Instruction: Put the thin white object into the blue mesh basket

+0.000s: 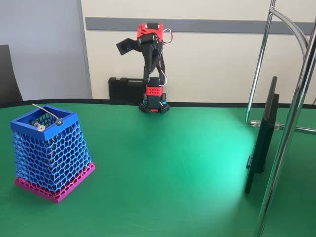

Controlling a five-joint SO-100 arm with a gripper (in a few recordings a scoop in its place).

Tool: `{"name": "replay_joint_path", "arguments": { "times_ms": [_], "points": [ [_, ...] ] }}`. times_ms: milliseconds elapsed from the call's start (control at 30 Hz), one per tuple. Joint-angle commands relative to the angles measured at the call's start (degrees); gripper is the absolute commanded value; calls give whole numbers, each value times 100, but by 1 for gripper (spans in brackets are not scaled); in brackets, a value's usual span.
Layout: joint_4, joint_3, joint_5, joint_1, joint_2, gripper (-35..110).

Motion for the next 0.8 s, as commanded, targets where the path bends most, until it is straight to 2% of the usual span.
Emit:
{"name": "replay_joint_path", "arguments": {
  "times_ms": [0, 333, 667, 767],
  "points": [
    [-255, 940, -308, -70, 949, 0],
    [-668, 4491, -1143, -176, 3885, 0],
    [316, 6627, -1600, -246, 6583, 0],
    [360, 6908, -1635, -237, 6609, 0]
  ]
}}
